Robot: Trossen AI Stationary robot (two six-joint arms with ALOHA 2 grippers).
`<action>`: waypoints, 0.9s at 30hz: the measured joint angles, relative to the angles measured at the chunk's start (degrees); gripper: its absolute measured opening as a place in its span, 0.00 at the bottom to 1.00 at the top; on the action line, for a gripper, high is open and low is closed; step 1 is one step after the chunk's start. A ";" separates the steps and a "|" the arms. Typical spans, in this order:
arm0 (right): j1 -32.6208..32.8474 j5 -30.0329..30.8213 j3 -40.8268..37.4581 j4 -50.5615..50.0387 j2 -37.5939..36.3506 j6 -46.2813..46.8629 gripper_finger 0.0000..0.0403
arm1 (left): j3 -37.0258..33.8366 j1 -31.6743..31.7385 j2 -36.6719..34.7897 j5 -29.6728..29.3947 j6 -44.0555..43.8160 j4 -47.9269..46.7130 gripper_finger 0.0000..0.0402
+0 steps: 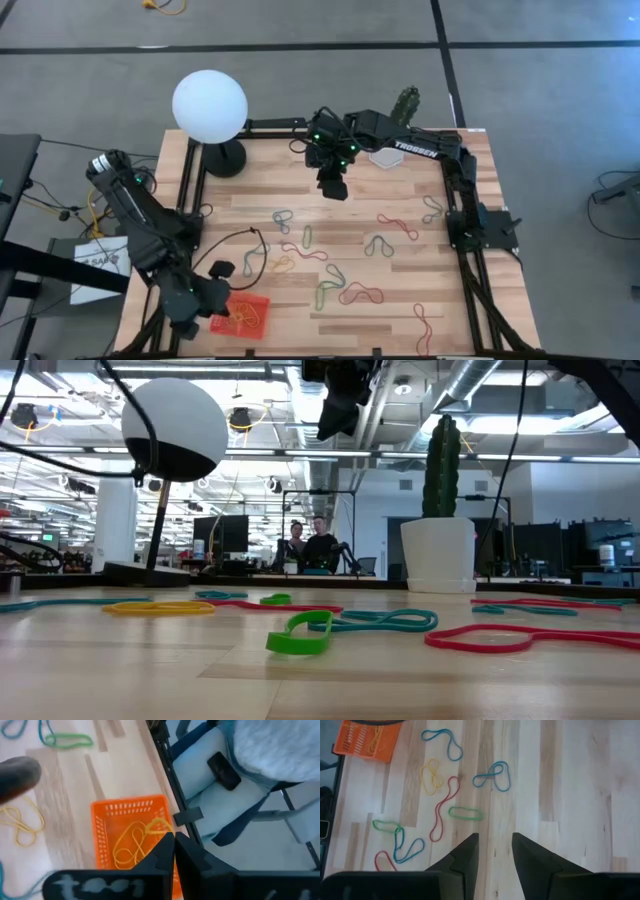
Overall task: Pick and place rubber bands into bin
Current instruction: Put the top yellow rubber band into the basket
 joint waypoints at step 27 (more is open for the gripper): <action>-0.17 0.02 -0.02 1.10 0.00 -0.46 0.28 | -22.05 -1.72 5.57 -2.95 -18.11 30.50 0.00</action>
